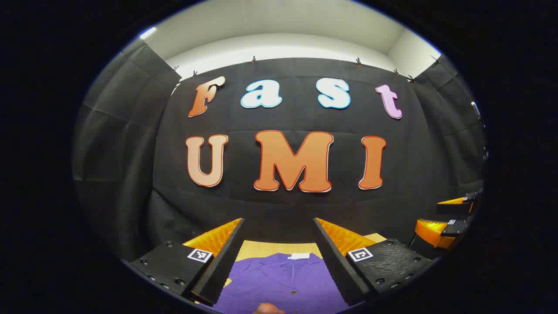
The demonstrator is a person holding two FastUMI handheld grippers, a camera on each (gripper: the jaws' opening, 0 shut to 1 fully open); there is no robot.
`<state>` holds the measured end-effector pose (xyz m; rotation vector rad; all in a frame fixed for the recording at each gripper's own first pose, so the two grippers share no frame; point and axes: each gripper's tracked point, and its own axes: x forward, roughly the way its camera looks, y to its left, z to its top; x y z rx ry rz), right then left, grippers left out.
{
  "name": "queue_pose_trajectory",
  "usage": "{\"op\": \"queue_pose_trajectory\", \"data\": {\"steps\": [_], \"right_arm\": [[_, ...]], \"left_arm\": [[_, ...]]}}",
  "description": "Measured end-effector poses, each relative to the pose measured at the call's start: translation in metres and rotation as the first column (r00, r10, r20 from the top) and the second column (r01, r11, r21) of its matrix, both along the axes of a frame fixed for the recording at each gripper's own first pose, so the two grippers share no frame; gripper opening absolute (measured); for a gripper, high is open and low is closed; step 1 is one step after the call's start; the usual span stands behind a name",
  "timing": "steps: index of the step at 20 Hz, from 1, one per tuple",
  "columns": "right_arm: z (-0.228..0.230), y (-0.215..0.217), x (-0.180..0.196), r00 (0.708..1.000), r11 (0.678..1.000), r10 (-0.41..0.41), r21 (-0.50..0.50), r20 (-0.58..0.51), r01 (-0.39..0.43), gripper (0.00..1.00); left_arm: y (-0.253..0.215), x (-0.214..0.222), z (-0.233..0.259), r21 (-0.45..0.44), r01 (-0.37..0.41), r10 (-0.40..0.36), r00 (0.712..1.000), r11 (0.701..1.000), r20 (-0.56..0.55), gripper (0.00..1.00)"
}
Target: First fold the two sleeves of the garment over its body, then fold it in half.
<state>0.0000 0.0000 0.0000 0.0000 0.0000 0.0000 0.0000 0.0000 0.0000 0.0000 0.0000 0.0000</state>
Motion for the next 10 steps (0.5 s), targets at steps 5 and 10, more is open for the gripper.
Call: {"op": "queue_pose_trajectory", "data": {"steps": [5,10], "right_arm": [[-0.012,0.008,0.02,0.999,0.999,0.045,0.011,-0.027,-0.044,0.94],[-0.005,0.011,0.033,1.0,1.0,-0.012,0.008,-0.019,0.012,0.94]], "left_arm": [[-0.013,0.011,-0.017,0.005,0.001,-0.001,0.999,1.0,-0.049,0.97],[-0.007,0.038,-0.011,0.027,0.05,-0.049,0.998,0.998,-0.035,0.98]]}}
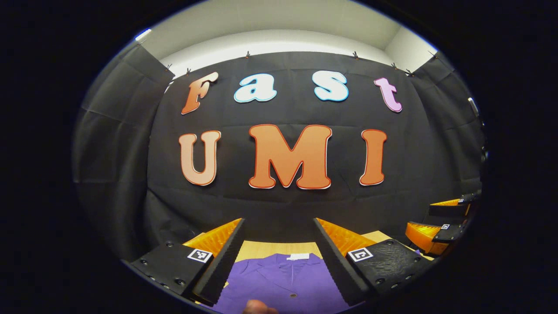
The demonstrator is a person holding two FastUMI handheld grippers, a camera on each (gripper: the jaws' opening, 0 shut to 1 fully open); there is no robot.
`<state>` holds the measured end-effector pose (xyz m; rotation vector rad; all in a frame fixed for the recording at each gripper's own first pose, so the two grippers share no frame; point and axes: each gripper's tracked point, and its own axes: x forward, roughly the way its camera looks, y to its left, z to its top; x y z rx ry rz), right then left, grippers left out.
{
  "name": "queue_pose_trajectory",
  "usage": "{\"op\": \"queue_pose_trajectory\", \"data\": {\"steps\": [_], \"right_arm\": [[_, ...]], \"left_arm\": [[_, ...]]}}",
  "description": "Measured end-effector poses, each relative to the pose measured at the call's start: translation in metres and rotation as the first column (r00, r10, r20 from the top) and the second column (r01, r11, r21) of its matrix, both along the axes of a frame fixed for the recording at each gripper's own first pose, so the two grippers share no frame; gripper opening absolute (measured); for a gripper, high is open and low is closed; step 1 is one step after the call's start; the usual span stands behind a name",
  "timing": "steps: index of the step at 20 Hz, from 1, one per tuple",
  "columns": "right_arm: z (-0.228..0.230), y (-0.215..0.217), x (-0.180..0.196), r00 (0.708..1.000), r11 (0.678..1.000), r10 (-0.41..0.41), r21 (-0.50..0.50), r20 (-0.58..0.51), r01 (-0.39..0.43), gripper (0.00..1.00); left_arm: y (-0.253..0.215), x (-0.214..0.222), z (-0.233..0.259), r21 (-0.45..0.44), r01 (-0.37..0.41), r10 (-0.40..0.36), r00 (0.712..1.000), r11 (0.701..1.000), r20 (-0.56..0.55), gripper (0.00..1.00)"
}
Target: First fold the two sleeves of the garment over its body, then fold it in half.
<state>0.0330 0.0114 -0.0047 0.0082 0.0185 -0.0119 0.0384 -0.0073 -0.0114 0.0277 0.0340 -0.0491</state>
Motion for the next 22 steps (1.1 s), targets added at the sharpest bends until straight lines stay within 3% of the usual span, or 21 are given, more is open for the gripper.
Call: {"op": "queue_pose_trajectory", "data": {"steps": [7,12,16,22], "right_arm": [[0.0,0.019,0.014,0.997,0.997,-0.071,0.033,-0.029,0.072,0.94],[-0.027,-0.011,0.02,0.98,0.985,-0.17,0.018,-0.102,0.173,0.95],[-0.053,-0.061,0.019,0.946,0.958,-0.285,-0.022,-0.153,0.285,0.95],[-0.101,-0.134,0.014,0.873,0.915,-0.393,-0.032,-0.289,0.401,0.95]], "left_arm": [[0.02,0.022,-0.004,0.008,0.079,-0.079,0.997,0.997,-0.014,0.99],[0.035,0.03,0.004,0.036,0.08,-0.081,0.997,0.996,0.021,0.99],[0.039,0.033,0.008,0.048,0.069,-0.071,0.997,0.996,0.037,0.99],[0.04,0.029,0.006,0.062,0.029,-0.031,0.999,0.998,0.03,0.97]]}}
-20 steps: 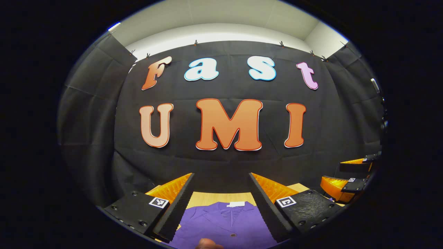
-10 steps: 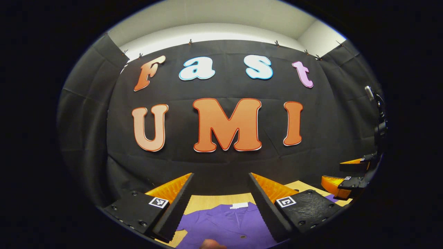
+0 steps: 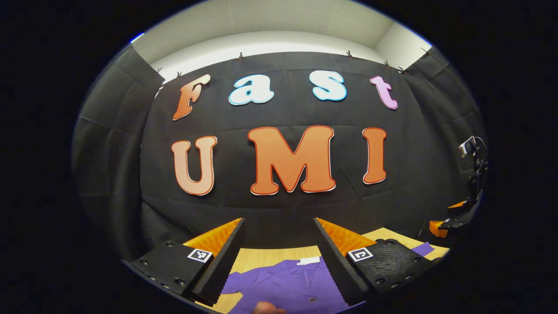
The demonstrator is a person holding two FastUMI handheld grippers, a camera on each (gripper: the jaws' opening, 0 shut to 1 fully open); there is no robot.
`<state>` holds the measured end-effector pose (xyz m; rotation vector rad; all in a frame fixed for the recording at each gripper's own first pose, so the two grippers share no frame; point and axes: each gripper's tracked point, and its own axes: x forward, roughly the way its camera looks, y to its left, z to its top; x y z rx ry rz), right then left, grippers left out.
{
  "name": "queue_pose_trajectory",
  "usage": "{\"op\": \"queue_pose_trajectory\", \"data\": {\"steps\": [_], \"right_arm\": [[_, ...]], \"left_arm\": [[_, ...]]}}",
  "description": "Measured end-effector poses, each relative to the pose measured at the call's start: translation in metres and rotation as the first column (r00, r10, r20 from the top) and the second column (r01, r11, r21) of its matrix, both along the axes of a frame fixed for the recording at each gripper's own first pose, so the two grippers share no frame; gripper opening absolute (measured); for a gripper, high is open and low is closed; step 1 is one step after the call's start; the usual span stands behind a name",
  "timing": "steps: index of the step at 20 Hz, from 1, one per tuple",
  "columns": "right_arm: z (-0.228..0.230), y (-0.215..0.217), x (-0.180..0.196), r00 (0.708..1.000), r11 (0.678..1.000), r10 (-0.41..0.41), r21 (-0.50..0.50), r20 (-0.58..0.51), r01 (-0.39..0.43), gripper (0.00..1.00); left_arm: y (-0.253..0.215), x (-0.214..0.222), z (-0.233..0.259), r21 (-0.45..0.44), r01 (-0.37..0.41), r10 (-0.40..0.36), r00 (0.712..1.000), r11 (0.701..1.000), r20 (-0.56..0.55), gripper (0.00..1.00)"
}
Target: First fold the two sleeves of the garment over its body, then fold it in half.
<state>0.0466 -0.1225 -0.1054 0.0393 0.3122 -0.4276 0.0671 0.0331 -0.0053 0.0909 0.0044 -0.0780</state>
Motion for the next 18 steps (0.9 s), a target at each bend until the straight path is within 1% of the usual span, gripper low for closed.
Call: {"op": "queue_pose_trajectory", "data": {"steps": [2,5,8,10,11,13,14,16,18], "right_arm": [[-0.02,-0.025,-0.003,0.998,0.999,-0.03,0.011,-0.061,0.031,0.94],[-0.052,-0.06,-0.002,0.986,0.996,-0.078,0.034,-0.147,0.084,0.95],[-0.082,-0.082,0.008,0.972,0.991,-0.09,0.078,-0.219,0.109,0.95],[-0.104,-0.095,0.014,0.959,0.986,-0.077,0.122,-0.274,0.114,0.95],[-0.115,-0.1,0.016,0.952,0.981,-0.068,0.152,-0.298,0.118,0.95],[-0.136,-0.112,0.015,0.932,0.969,-0.055,0.205,-0.358,0.136,0.95],[-0.149,-0.119,0.02,0.924,0.964,-0.05,0.222,-0.379,0.143,0.95],[-0.172,-0.125,0.024,0.901,0.953,-0.014,0.266,-0.433,0.143,0.95],[-0.189,-0.129,0.028,0.882,0.936,0.036,0.324,-0.471,0.135,0.95]], "left_arm": [[0.003,-0.005,0.002,0.0,-0.021,0.021,1.0,1.0,0.007,0.99],[0.012,-0.01,0.003,0.015,-0.068,0.068,0.998,0.998,0.007,0.97],[0.013,-0.018,-0.002,0.037,-0.104,0.105,0.994,0.994,-0.007,0.99],[0.011,-0.023,-0.003,0.057,-0.12,0.121,0.993,0.991,-0.013,0.97],[0.009,-0.026,-0.002,0.066,-0.13,0.131,0.991,0.989,-0.014,0.99],[0.008,-0.033,-0.003,0.077,-0.154,0.156,0.988,0.985,-0.02,0.97],[0.006,-0.038,-0.006,0.079,-0.166,0.169,0.985,0.983,-0.027,0.99],[0.004,-0.044,-0.013,0.086,-0.19,0.195,0.98,0.978,-0.051,0.97],[-0.001,-0.05,-0.017,0.102,-0.209,0.216,0.974,0.973,-0.067,0.99]]}}
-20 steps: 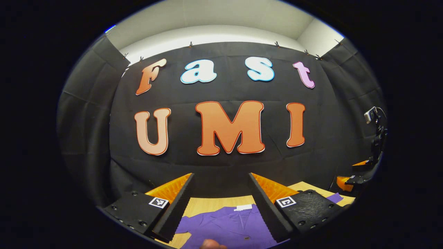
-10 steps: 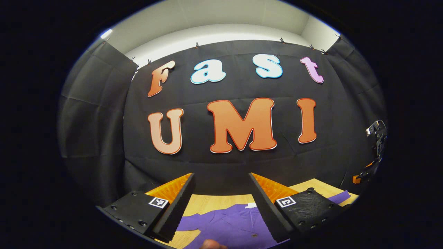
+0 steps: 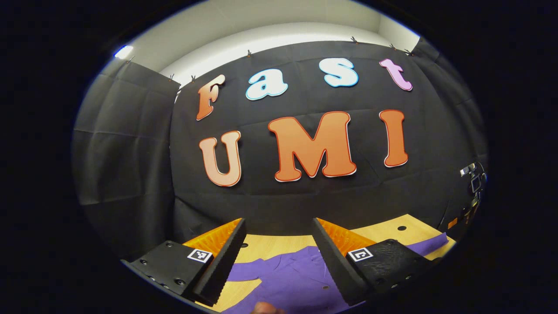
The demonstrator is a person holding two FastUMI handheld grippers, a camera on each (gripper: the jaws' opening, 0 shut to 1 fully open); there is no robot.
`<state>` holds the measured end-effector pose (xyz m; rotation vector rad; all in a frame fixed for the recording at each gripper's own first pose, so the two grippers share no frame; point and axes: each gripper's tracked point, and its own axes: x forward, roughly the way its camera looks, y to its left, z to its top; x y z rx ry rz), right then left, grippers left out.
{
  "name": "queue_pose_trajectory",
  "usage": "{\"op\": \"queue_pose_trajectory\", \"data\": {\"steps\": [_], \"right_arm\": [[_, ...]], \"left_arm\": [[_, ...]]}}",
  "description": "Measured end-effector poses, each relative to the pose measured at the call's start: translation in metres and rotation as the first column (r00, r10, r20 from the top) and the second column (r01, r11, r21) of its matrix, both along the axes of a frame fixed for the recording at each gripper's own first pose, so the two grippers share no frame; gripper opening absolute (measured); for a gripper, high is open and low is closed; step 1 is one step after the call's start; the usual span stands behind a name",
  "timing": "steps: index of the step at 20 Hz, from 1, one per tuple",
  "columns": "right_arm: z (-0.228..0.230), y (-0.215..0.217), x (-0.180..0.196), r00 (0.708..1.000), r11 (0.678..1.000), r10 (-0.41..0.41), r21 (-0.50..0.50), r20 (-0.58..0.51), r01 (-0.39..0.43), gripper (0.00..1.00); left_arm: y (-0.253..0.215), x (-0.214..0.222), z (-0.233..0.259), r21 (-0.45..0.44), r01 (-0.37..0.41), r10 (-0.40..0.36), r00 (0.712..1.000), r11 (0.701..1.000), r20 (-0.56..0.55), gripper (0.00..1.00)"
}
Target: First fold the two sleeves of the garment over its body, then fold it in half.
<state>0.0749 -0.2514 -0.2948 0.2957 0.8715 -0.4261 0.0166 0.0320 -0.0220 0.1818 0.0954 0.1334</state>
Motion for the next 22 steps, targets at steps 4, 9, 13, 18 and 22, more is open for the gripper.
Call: {"op": "queue_pose_trajectory", "data": {"steps": [4,9,13,18,22], "right_arm": [[-0.028,-0.006,0.008,0.996,0.989,0.033,0.145,-0.084,-0.021,0.96],[-0.074,-0.005,0.006,0.97,0.955,0.122,0.29,-0.211,-0.057,0.96],[-0.102,-0.009,0.011,0.955,0.943,0.125,0.33,-0.27,-0.03,0.95],[-0.123,-0.015,0.018,0.949,0.935,0.096,0.354,-0.301,0.018,0.95],[-0.134,-0.015,0.02,0.941,0.932,0.075,0.358,-0.33,0.051,0.95]], "left_arm": [[-0.013,-0.009,-0.003,0.028,-0.019,0.02,1.0,0.999,-0.021,0.99],[-0.024,-0.02,-0.012,0.045,-0.027,0.03,0.998,0.999,-0.059,0.98],[-0.028,-0.022,-0.015,0.065,-0.029,0.034,0.996,0.997,-0.077,1.0],[-0.036,-0.019,-0.018,0.081,-0.017,0.025,0.995,0.997,-0.099,1.0],[-0.04,-0.016,-0.021,0.09,-0.009,0.02,0.993,0.996,-0.116,1.0]]}}
